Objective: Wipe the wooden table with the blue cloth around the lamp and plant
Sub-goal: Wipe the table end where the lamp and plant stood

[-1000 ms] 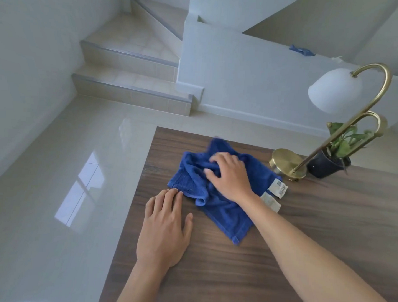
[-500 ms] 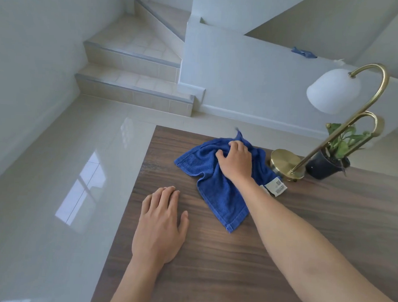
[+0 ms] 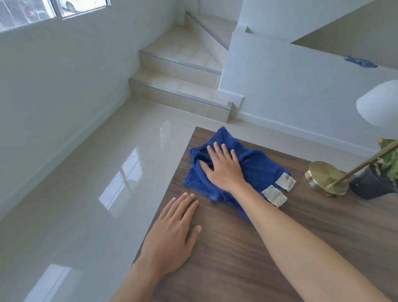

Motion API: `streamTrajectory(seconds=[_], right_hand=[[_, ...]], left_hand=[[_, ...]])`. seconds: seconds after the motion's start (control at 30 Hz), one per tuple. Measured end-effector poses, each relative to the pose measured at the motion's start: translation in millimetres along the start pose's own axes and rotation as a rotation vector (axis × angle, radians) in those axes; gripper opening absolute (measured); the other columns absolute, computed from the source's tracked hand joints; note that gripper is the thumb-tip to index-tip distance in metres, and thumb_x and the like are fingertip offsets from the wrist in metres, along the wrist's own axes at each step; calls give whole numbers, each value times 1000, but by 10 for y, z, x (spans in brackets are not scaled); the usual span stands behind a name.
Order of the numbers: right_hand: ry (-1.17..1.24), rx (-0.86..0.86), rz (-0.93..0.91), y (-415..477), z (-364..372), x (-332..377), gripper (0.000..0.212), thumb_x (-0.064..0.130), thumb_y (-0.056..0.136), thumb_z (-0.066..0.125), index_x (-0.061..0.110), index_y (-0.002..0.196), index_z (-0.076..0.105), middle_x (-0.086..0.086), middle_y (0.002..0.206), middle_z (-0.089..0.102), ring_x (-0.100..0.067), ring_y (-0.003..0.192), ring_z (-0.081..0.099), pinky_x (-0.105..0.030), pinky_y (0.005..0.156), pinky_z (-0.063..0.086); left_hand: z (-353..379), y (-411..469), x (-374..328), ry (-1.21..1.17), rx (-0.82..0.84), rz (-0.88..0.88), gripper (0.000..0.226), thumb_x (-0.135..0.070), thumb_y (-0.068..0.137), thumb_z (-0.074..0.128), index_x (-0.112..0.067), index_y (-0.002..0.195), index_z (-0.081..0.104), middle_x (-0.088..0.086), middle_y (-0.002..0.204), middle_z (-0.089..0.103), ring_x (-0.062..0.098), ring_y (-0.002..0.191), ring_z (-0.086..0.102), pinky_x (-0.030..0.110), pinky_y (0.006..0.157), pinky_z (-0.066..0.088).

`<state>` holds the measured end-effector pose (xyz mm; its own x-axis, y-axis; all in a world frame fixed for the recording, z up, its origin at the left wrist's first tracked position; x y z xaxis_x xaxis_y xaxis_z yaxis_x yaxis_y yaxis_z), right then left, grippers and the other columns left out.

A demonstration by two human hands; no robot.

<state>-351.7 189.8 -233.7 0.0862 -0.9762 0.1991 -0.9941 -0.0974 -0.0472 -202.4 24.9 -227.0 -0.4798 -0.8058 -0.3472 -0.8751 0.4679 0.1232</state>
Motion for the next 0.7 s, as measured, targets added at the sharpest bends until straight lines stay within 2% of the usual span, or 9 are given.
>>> streamTrajectory(seconds=[0.07, 0.13, 0.17, 0.2, 0.33, 0.43, 0.53, 0.6, 0.7], right_hand=[[163, -17, -227, -348, 7, 225, 57, 62, 87, 38, 24, 127, 50, 5, 143, 46, -18, 137, 36, -40, 117, 21], [251, -53, -239, -412, -45, 63, 32, 53, 83, 53, 24, 96, 49, 8, 109, 53, -16, 105, 52, -36, 96, 42], [244, -78, -181, -283, -81, -64, 28, 47, 83, 55, 22, 91, 47, 6, 105, 51, -19, 99, 53, -38, 87, 44], [218, -104, -99, -91, -129, -176, 25, 41, 86, 55, 19, 94, 48, 2, 109, 52, -24, 102, 53, -41, 87, 43], [220, -111, 128, 746, -74, 112, 37, 25, 95, 44, 11, 130, 45, -9, 145, 42, -32, 136, 34, -44, 114, 23], [272, -40, -90, 504, 26, 593, 34, 21, 92, 44, 17, 126, 48, 3, 140, 51, -30, 130, 42, -45, 100, 40], [330, -18, -218, -81, 38, 455, 35, 21, 89, 52, 21, 124, 49, 12, 127, 56, -16, 117, 51, -35, 93, 44], [250, -66, -160, 39, -8, 158, 44, 26, 92, 50, 19, 135, 44, 5, 144, 47, -19, 134, 42, -36, 106, 36], [42, -24, 90, 671, -34, -39, 62, 43, 98, 31, 15, 153, 22, -5, 163, 14, -23, 150, 10, -42, 121, 8]], left_hand=[[-50, -17, -3, -61, -47, -32, 55, -45, 96, 45, -14, 141, 47, 0, 147, 46, 16, 141, 34, 26, 118, 14], [-77, -16, 23, -102, -90, -40, 52, -43, 94, 49, -15, 137, 50, -1, 142, 49, 16, 137, 38, 25, 115, 23], [-82, -13, 26, -98, -97, -39, 51, -42, 93, 49, -15, 135, 51, -1, 140, 50, 17, 136, 39, 27, 114, 25], [-82, -5, 14, -87, -96, -35, 50, -42, 92, 49, -15, 134, 51, -1, 139, 49, 17, 136, 39, 28, 114, 27], [-92, 48, -21, -24, -85, -28, 49, -45, 92, 44, -18, 133, 49, -2, 138, 45, 18, 136, 34, 31, 115, 25], [-90, 10, -18, -35, -89, -31, 47, -44, 91, 47, -17, 129, 52, -2, 135, 49, 19, 133, 39, 28, 113, 23], [-84, -2, -11, -64, -102, -44, 46, -42, 90, 50, -16, 127, 55, -2, 134, 52, 19, 131, 42, 26, 112, 23], [-77, 4, -5, -75, -108, -43, 45, -41, 90, 49, -16, 126, 56, -1, 134, 52, 19, 132, 42, 27, 113, 24], [-62, 18, -2, -52, -110, -30, 44, -40, 90, 48, -14, 124, 56, 1, 136, 51, 21, 134, 40, 31, 114, 27]])
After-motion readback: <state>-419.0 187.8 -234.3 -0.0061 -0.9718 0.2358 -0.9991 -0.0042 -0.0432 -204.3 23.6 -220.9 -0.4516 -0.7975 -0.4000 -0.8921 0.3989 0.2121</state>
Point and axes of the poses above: each hand's wrist, its own y-axis towards the middle knuckle, its own z-axis out of the palm, x = y × z, the point moved 6 cm from there along y, towards the middle knuckle
